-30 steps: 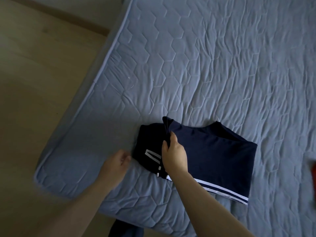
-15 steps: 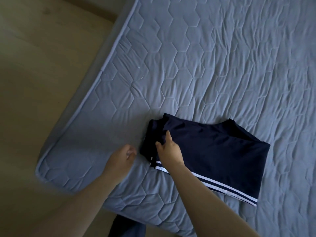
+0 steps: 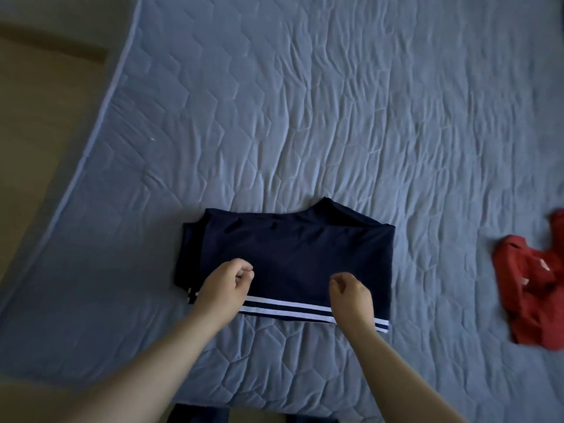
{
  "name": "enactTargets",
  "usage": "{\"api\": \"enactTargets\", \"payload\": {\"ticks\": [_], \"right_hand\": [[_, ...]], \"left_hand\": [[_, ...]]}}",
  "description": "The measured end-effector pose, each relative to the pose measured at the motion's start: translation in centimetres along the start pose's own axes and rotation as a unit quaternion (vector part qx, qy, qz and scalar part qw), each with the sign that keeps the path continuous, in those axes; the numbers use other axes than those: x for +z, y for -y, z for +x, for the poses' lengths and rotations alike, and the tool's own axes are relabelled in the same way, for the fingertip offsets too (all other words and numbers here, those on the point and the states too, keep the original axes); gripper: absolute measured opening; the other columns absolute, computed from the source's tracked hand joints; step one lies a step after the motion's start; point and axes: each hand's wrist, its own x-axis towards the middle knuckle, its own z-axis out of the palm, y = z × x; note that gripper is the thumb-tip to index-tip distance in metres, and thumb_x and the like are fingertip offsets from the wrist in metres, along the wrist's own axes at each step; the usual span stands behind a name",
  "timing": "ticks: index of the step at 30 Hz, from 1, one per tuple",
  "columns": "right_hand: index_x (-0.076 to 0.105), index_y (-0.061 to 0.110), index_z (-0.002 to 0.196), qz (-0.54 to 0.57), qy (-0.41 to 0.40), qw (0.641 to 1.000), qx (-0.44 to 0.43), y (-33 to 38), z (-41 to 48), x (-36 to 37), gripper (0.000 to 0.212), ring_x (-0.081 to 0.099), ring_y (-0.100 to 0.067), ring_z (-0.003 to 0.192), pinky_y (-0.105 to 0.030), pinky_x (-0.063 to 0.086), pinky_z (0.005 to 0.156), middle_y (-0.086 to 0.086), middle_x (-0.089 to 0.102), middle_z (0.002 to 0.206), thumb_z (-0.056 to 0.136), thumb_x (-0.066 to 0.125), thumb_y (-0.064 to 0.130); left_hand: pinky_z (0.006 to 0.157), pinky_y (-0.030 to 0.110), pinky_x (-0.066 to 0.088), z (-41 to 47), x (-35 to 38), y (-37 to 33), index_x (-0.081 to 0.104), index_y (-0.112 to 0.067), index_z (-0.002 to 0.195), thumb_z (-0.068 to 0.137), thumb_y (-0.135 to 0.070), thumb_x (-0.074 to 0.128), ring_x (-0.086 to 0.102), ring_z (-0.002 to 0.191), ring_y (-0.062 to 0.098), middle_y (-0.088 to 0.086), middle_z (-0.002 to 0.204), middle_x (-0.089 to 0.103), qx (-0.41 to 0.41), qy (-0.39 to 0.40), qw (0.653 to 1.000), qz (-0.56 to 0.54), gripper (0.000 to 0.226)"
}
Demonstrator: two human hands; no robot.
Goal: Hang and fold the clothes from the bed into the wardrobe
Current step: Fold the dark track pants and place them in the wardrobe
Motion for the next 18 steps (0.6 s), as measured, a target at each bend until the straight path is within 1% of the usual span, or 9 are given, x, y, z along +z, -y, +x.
{"api": "enactTargets", "payload": {"ticks": [2,5,8,10,12,13,15,16,18], "right_hand": [[0.063,0.011,0.114,0.003,-0.011,1.000,0.019,-2.6,0.8,-1.9,0.025,0.059,-0.020,0.079,-0.030,0.048,0.068,-0.003,0.064,0.093,0.097,0.046,0.018],[0.063,0.010,0.118,0.003,-0.033,0.999,0.041,-6.4,2.1,-4.4,0.027,0.055,-0.020,0.085,-0.027,0.040,0.071,-0.009,0.062,0.110,0.096,0.049,0.019],[0.055,0.006,0.126,-0.002,-0.032,0.997,0.068,-9.8,3.6,-6.0,0.034,0.055,-0.025,0.099,-0.028,0.039,0.075,-0.012,0.053,0.124,0.097,0.051,0.023],[0.049,0.005,0.130,0.019,-0.028,0.995,0.089,-11.5,4.5,-6.5,0.039,0.053,-0.029,0.108,-0.030,0.038,0.077,-0.013,0.048,0.129,0.096,0.051,0.025],[0.046,0.004,0.132,0.049,-0.022,0.993,0.104,-12.9,5.8,-6.7,0.043,0.052,-0.029,0.110,-0.029,0.036,0.077,-0.014,0.049,0.130,0.096,0.053,0.028],[0.045,0.004,0.133,0.062,-0.015,0.992,0.108,-13.4,6.5,-6.6,0.046,0.053,-0.028,0.110,-0.029,0.038,0.078,-0.014,0.050,0.130,0.096,0.054,0.030],[0.043,0.005,0.136,0.102,-0.006,0.988,0.112,-14.3,7.8,-6.3,0.053,0.055,-0.026,0.114,-0.034,0.045,0.086,-0.011,0.054,0.130,0.095,0.056,0.035],[0.043,0.007,0.137,0.132,-0.008,0.985,0.115,-14.6,8.4,-6.2,0.053,0.056,-0.025,0.114,-0.033,0.046,0.088,-0.009,0.055,0.130,0.094,0.056,0.036],[0.049,0.010,0.131,0.184,-0.013,0.975,0.127,-15.2,9.5,-5.8,0.046,0.058,-0.021,0.108,-0.026,0.044,0.082,-0.003,0.060,0.121,0.094,0.058,0.036]], "left_hand": [[0.073,0.013,0.042,0.2,2.4,-2.0,0.062,-0.020,0.111,0.097,-0.026,0.051,0.055,0.086,-0.001,-0.012,0.098,0.059,0.011,0.020,1.000,0.009,0.018],[0.072,0.012,0.041,0.5,6.3,-5.0,0.061,-0.022,0.111,0.097,-0.028,0.050,0.055,0.088,-0.003,-0.015,0.099,0.058,0.020,0.042,0.999,0.018,0.019],[0.071,0.008,0.039,0.8,10.3,-7.1,0.060,-0.021,0.113,0.097,-0.027,0.050,0.053,0.088,-0.005,-0.012,0.105,0.058,0.026,0.052,0.998,0.035,0.020],[0.076,0.012,0.041,1.0,12.6,-8.0,0.059,-0.020,0.116,0.097,-0.027,0.050,0.053,0.092,-0.002,-0.008,0.113,0.057,0.026,0.054,0.997,0.042,0.022],[0.085,0.018,0.043,1.4,14.8,-8.8,0.058,-0.018,0.120,0.097,-0.026,0.050,0.054,0.101,0.005,-0.005,0.121,0.053,0.028,0.055,0.997,0.049,0.025],[0.089,0.021,0.043,1.6,15.9,-9.2,0.056,-0.017,0.123,0.097,-0.025,0.050,0.053,0.107,0.008,-0.003,0.125,0.050,0.031,0.056,0.996,0.054,0.028],[0.096,0.023,0.041,2.1,17.8,-9.6,0.051,-0.016,0.130,0.097,-0.025,0.050,0.050,0.117,0.013,-0.001,0.134,0.045,0.038,0.063,0.995,0.072,0.034],[0.099,0.024,0.039,2.3,18.7,-9.6,0.049,-0.015,0.133,0.097,-0.025,0.050,0.048,0.121,0.015,0.000,0.137,0.042,0.039,0.067,0.994,0.082,0.037],[0.103,0.025,0.035,2.6,20.2,-9.4,0.046,-0.014,0.137,0.097,-0.025,0.051,0.044,0.126,0.018,0.002,0.141,0.039,0.033,0.073,0.991,0.104,0.041]]}}
